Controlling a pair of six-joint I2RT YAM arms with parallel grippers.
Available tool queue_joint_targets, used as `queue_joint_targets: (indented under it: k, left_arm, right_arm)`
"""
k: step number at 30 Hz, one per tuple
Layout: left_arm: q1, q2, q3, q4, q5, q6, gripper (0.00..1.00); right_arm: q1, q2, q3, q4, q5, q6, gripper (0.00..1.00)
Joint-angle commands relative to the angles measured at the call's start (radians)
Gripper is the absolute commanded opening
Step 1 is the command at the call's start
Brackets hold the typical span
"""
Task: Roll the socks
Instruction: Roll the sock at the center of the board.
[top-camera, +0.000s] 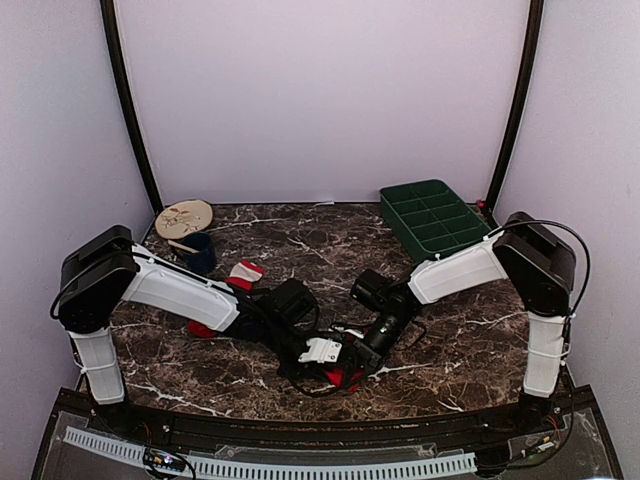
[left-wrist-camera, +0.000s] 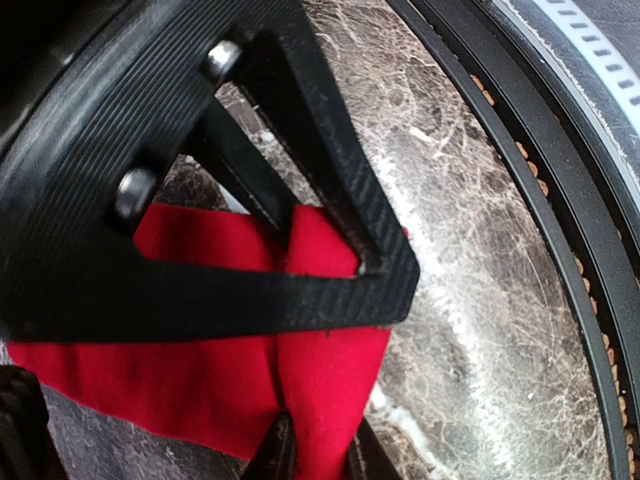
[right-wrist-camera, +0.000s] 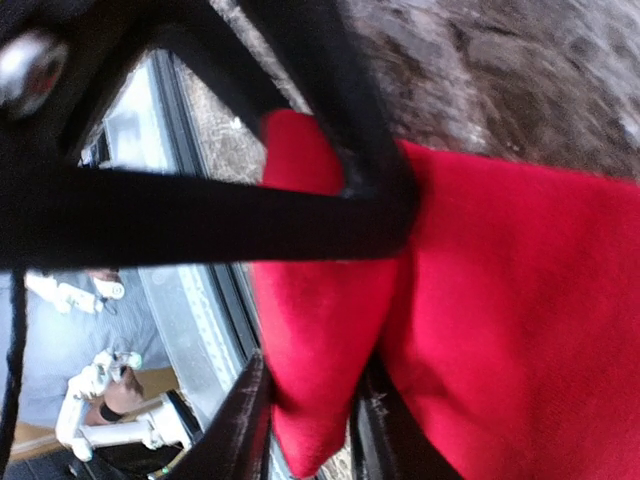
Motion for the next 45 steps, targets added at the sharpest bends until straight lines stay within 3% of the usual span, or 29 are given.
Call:
queue_joint_targets:
  k: [1,7,10,12,20,27,32,38,45]
  left_arm:
    - [-0.006,0.008,0.029,-0.110,0.015,0.047,0.15]
    - [-0.004,0.009,0.047,-0.174,0.012,0.069,0.13]
    - [0.000,0.003,0.042,-0.183,-0.001,0.069,0.12]
    - [0.006,-0.005,0.033,-0.192,-0.012,0.068,0.12]
    - [0.044,-0.038,-0.003,-0.229,-0.061,0.056,0.12]
    - [0.051,0.027,0.101,-0.374,-0.003,0.046,0.11]
    - [0.056,0.094,0.191,-0.468,0.082,0.028,0.11]
    - [0.083,0.156,0.275,-0.554,0.175,0.007,0.11]
    - [0.108,0.179,0.289,-0.574,0.240,-0.025,0.11]
  right_arm:
    - [-0.002,-0.032,0.014,-0.020,0.059,0.008,0.30]
    - [-0.013,-0.106,-0.032,0.021,0.126,0.075,0.41]
    - [-0.029,-0.141,-0.068,0.051,0.157,0.114,0.54]
    - [-0.039,-0.166,-0.095,0.069,0.181,0.136,0.58]
    - [-0.066,-0.301,-0.195,0.134,0.373,0.230,0.59]
    - [-0.047,-0.516,-0.299,0.168,0.617,0.311,0.58]
    - [0.060,-0.673,-0.400,0.211,0.854,0.356,0.56]
    - [0.276,-0.768,-0.496,0.302,1.142,0.426,0.54]
    - [0.493,-0.707,-0.510,0.399,1.394,0.428,0.51]
